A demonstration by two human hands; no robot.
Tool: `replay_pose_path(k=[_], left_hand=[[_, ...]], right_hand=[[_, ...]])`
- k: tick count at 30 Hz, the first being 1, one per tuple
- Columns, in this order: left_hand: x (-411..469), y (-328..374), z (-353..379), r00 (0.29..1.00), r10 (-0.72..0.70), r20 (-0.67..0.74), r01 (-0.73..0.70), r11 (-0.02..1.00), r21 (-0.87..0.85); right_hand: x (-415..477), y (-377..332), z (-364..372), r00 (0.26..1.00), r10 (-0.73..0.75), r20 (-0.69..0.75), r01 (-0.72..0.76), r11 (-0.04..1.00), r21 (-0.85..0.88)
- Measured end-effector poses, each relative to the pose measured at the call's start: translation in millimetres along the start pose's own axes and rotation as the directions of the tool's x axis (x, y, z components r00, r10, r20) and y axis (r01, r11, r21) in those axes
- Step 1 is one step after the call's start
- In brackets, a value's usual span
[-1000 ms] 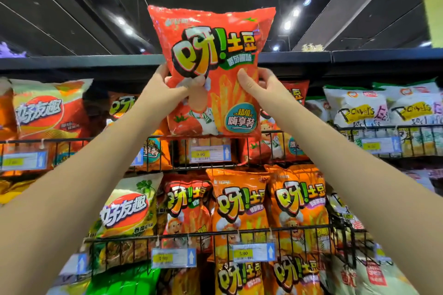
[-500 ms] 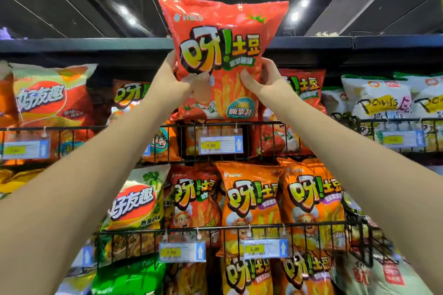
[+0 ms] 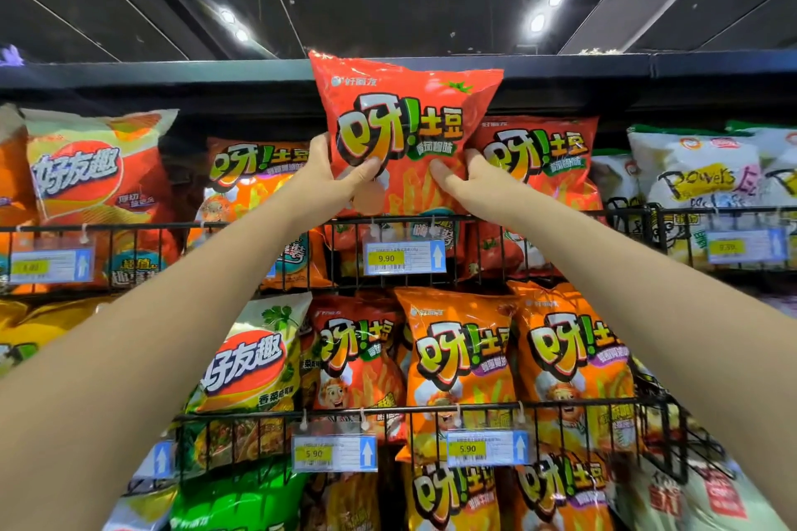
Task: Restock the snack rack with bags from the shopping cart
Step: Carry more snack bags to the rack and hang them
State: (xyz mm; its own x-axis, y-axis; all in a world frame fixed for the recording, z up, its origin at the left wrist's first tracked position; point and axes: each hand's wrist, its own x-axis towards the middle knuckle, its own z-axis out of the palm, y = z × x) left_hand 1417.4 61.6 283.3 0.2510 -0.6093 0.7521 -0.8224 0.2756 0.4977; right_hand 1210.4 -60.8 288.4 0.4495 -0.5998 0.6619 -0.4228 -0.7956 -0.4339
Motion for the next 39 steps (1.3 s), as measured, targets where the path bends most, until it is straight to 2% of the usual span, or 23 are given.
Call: replay_pose_path(k=[6, 12, 17, 21, 24, 26, 27, 29, 30, 31, 33, 35, 39], left_hand=[[1, 1, 1, 0.994, -0.09, 0.06, 0.079, 0.983, 0.166], [4, 3, 1, 0.974, -0.212, 0.078, 0.177, 0.93, 0.321], [8, 5, 8, 0.965, -0.256, 0.05, 0.202, 0.854, 0.479], [16, 1, 16, 0.967, -0.252, -0.041, 0.245, 0.873, 0.421], [13, 4, 20, 0.955, -0.293, -0.048, 0.28, 0.839, 0.467], [5, 7, 26, 0.966, -0.233, -0.11, 0.257, 0.83, 0.495], [0, 10, 30, 0.976, -0.141, -0.163, 0.208, 0.82, 0.533], [-7, 16, 40, 0.965, 0.165, -0.205, 0.018, 0.736, 0.677], [-6, 21, 46, 0.94, 0.299, -0.167, -0.079, 0.665, 0.743], [-3, 26, 51, 0.925, 0.364, -0.109, -0.143, 0.599, 0.788], [7, 36, 62, 0.946, 0.323, -0.011, -0.173, 0.535, 0.827], [18, 42, 71, 0.97, 0.242, 0.031, -0.155, 0.515, 0.843], [30, 41, 77, 0.993, 0.12, 0.0, -0.066, 0.546, 0.835]], right_hand=[[-2, -5, -3, 0.992, 0.073, 0.104, -0.059, 0.989, -0.136], [0, -9, -3, 0.965, 0.166, 0.205, -0.137, 0.98, -0.147], [8, -5, 7, 0.964, 0.17, 0.204, -0.141, 0.979, -0.15], [12, -7, 20, 0.979, 0.152, 0.136, -0.118, 0.966, -0.231], [9, -3, 15, 0.985, 0.115, 0.128, -0.075, 0.956, -0.283], [5, 6, 4, 0.999, -0.036, -0.034, 0.023, 0.947, -0.32], [2, 12, -3, 0.975, -0.141, -0.17, 0.078, 0.939, -0.334], [0, 25, -19, 0.855, -0.335, -0.395, 0.159, 0.895, -0.416], [2, 33, -27, 0.824, -0.389, -0.411, 0.172, 0.864, -0.472], [7, 40, -33, 0.833, -0.404, -0.378, 0.171, 0.838, -0.518], [17, 50, -38, 0.889, -0.36, -0.283, 0.152, 0.814, -0.56], [28, 59, -36, 0.92, -0.321, -0.226, 0.129, 0.79, -0.599], [38, 70, -36, 0.96, -0.229, -0.163, 0.095, 0.81, -0.579]])
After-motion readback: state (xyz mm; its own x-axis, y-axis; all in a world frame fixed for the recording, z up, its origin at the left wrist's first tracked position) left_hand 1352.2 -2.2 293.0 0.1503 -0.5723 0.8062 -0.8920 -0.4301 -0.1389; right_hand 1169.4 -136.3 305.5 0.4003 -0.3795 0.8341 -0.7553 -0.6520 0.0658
